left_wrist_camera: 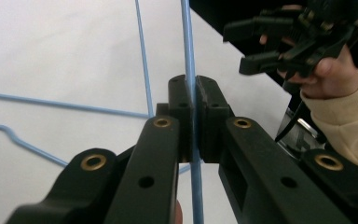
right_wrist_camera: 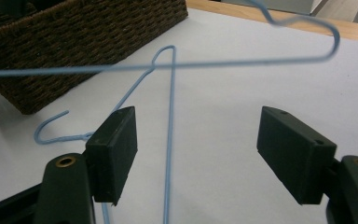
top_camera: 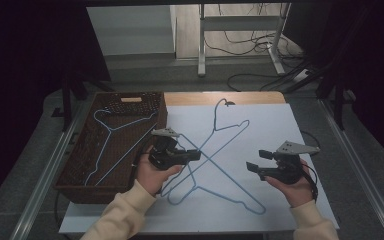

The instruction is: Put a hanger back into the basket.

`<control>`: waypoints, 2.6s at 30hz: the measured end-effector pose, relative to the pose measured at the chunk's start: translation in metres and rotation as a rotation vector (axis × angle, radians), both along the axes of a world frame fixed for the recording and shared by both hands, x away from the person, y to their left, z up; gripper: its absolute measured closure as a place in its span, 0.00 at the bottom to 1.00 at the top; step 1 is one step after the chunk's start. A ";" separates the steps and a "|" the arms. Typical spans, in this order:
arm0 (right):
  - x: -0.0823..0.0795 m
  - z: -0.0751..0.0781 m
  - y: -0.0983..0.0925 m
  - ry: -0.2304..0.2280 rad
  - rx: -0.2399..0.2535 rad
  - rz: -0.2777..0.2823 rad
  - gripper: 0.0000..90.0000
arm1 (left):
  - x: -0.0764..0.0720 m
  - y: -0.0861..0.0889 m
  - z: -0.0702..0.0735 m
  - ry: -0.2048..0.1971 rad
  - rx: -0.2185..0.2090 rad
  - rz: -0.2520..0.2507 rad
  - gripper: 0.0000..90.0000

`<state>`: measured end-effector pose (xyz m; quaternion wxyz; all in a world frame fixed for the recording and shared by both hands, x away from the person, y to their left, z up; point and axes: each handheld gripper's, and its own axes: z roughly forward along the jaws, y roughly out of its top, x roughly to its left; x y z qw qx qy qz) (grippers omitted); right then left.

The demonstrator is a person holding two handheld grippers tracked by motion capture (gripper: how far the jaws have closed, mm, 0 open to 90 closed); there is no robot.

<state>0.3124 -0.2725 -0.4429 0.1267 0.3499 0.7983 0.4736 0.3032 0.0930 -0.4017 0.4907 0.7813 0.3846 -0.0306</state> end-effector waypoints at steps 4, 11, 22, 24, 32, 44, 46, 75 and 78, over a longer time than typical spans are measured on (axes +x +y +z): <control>0.002 -0.003 -0.001 0.009 -0.002 -0.006 0.31 | -0.001 0.015 0.013 -0.026 -0.010 0.015 0.95; 0.004 -0.008 -0.002 0.031 -0.024 -0.012 0.31 | -0.005 0.049 0.033 -0.065 -0.063 0.037 0.95; 0.006 -0.013 0.001 0.041 -0.048 -0.008 0.30 | -0.009 0.103 0.044 -0.098 -0.091 0.113 0.95; 0.006 -0.014 0.001 0.043 -0.053 -0.008 0.30 | -0.010 0.113 0.044 -0.101 -0.099 0.127 0.95; 0.006 -0.015 0.001 0.049 -0.069 -0.010 0.30 | -0.009 0.149 0.041 -0.113 -0.092 0.194 0.95; 0.007 -0.018 0.003 0.058 -0.086 -0.010 0.30 | -0.009 0.187 0.030 -0.113 -0.084 0.246 0.95; 0.007 -0.019 0.003 0.058 -0.089 -0.009 0.30 | -0.009 0.193 0.028 -0.114 -0.081 0.253 0.95; 0.008 -0.022 0.005 0.071 -0.102 -0.003 0.30 | 0.007 0.240 -0.018 -0.033 0.015 0.284 0.95; 0.008 -0.022 0.005 0.072 -0.101 -0.005 0.30 | 0.010 0.239 -0.026 -0.012 0.031 0.277 0.95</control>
